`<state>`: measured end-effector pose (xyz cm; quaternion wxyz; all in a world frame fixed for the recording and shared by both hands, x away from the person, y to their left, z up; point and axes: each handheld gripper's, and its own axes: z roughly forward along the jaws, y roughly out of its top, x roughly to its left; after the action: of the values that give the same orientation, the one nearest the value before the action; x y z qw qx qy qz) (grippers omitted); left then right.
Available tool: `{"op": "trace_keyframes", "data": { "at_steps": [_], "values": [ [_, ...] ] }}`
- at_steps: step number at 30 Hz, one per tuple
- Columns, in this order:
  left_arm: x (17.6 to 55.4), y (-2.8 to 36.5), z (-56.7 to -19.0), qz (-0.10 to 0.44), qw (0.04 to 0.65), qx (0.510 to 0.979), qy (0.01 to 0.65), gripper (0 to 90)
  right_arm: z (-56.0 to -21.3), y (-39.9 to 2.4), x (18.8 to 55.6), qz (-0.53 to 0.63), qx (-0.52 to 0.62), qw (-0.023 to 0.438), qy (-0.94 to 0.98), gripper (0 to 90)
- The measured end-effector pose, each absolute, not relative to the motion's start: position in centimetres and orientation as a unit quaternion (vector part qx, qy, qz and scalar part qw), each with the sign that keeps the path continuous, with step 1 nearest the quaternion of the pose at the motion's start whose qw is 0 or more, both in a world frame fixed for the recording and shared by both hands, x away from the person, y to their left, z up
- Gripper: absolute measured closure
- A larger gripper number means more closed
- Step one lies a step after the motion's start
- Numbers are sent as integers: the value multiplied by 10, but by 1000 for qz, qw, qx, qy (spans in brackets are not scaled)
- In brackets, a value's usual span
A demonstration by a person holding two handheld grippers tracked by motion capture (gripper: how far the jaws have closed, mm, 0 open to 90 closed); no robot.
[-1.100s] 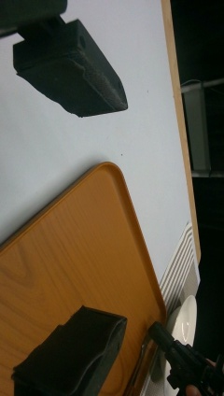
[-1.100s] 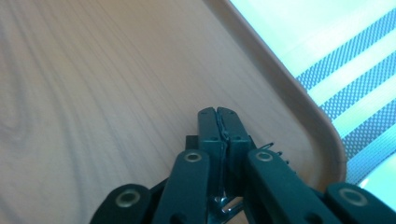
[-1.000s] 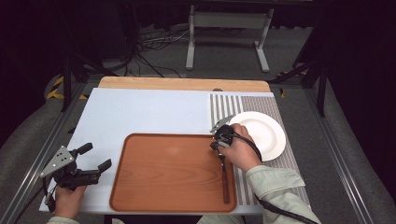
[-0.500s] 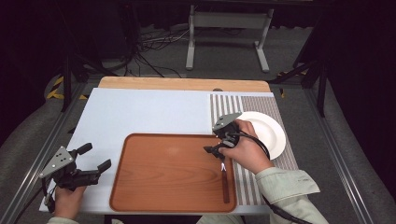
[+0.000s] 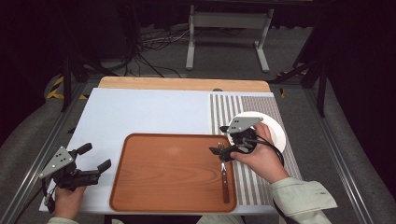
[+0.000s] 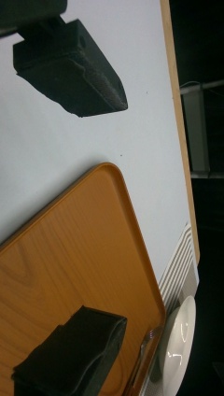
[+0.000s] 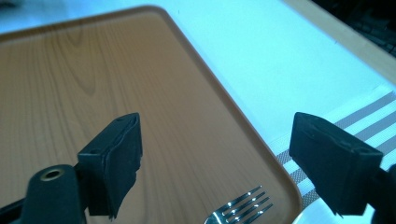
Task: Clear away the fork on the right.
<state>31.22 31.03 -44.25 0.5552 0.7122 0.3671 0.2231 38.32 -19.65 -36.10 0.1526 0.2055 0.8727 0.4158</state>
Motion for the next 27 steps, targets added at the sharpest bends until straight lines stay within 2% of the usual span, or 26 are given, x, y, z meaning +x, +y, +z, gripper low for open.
{"op": "trace_keyframes", "data": {
  "at_steps": [13,27],
  "values": [
    [312,310,-443,224,554,711,369,23,-362,-240,361,471,213,194,833,180],
    [312,311,-443,222,554,712,371,23,-393,-282,344,532,232,206,787,167]
  ]
}}
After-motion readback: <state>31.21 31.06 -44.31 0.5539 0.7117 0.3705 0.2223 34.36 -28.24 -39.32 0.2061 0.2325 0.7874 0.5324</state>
